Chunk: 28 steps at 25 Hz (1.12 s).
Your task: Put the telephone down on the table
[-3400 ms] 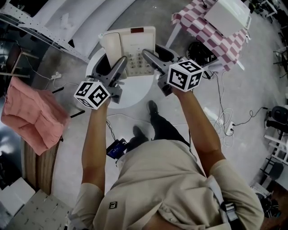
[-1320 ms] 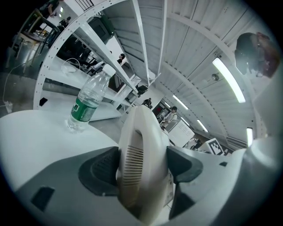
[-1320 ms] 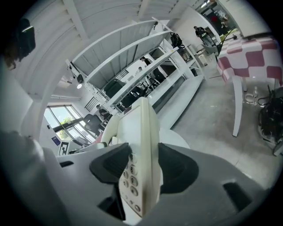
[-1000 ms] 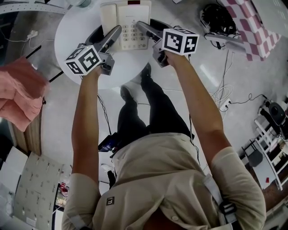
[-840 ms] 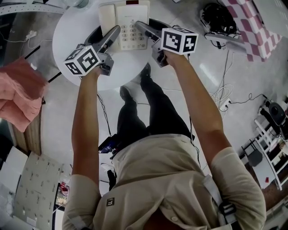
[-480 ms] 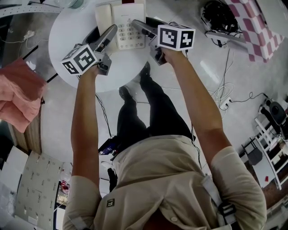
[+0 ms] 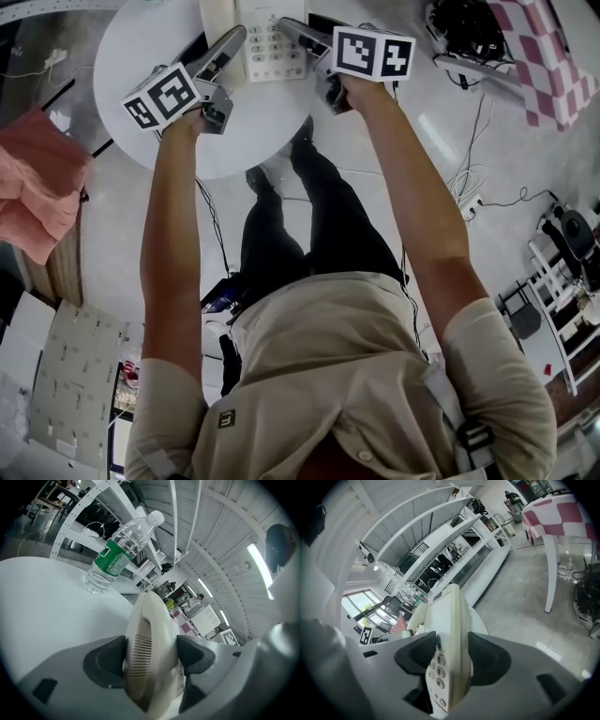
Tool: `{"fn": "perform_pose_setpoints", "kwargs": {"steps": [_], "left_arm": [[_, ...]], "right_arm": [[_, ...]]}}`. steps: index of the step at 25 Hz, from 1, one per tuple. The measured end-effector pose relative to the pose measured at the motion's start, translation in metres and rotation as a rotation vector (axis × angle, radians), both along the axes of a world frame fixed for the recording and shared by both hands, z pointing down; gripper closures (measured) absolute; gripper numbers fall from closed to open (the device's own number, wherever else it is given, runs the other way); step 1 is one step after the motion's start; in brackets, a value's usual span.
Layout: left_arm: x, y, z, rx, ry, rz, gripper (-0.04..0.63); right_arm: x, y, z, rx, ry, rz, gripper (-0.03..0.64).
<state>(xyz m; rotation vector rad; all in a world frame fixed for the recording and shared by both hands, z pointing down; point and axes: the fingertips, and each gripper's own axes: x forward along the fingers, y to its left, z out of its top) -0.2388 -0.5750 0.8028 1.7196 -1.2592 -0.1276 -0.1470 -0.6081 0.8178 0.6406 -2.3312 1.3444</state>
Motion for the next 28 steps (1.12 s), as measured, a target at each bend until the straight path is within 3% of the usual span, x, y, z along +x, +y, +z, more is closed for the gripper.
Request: {"fn": "perform_pose_setpoints", "kwargs": {"steps": [13, 16, 20, 26, 28], "left_arm": [[-0.004, -0.003, 0.01, -0.07, -0.027, -0.002, 0.262], [-0.005, -0.001, 0.008, -0.054, -0.086, 0.004, 0.262], [-0.009, 0.004, 0.001, -0.045, -0.222, 0.018, 0.262], [-0.016, 0.013, -0.015, -0.032, -0.294, 0.002, 0.262], [-0.013, 0.016, -0.019, -0.024, -0.283, 0.019, 0.262]], "right_arm": [[-0.005, -0.003, 0.008, -0.016, 0.026, 0.004, 0.405], [-0.005, -0.004, 0.005, 0.037, 0.07, -0.015, 0.407], [-0.004, -0.004, 0.002, 0.134, 0.176, -0.069, 0.413], [0.0, -0.003, -0.004, 0.191, 0.274, -0.101, 0.412], [0.004, -0.006, -0.007, 0.208, 0.303, -0.081, 0.429]]}}
